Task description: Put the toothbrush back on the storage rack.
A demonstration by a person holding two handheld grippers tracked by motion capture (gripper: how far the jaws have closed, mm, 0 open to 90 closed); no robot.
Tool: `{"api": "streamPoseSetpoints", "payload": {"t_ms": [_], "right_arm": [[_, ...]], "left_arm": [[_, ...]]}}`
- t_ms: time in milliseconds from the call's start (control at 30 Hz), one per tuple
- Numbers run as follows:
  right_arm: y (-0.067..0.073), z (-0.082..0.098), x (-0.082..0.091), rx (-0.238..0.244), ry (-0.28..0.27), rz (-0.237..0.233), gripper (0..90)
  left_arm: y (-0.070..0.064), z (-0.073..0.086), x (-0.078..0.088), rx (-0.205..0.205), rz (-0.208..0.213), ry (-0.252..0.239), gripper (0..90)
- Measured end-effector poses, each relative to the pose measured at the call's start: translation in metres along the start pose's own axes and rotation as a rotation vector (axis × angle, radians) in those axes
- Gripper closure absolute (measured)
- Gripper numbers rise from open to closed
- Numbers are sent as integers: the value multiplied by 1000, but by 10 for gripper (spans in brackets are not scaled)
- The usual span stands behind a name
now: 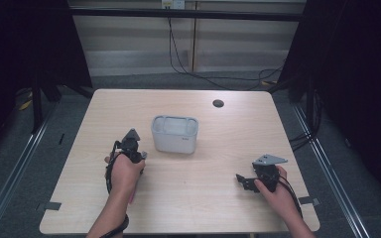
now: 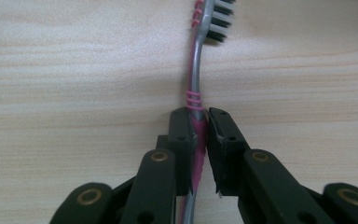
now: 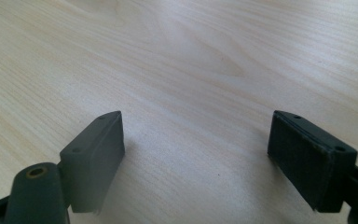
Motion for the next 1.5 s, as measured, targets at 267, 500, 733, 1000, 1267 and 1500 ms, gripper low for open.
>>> {"api": "streamPoseSetpoints", "payload": {"t_ms": [267,500,733,1000,1267,1500], "right_arm": [[0,0,0,-1,0,0,182],[0,0,0,0,0,0,182],[0,0,0,0,0,0,182],[0,0,0,-1,0,0,182],[0,0,0,1,0,0,182],[0,0,0,0,0,0,182]], "left_arm": [[3,-1,2,-29,15,-16,805],[8,-6,16,-25,44,-48,805],[11,-12,31,-17,103,-104,805],[13,-18,47,-25,157,-182,805],[16,-23,60,-13,206,-277,805],[19,-26,71,-39,214,-361,805]]}}
Point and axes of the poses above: each handheld gripper's, and its own axes: x roughly backward along the jaws, z roughly out of its underside, y roughly to its left, the point moved 3 cm from there along -x, roughly forward along the jaws, and after that the axes turned 8 degrees about -y, right-handed, at the moved point
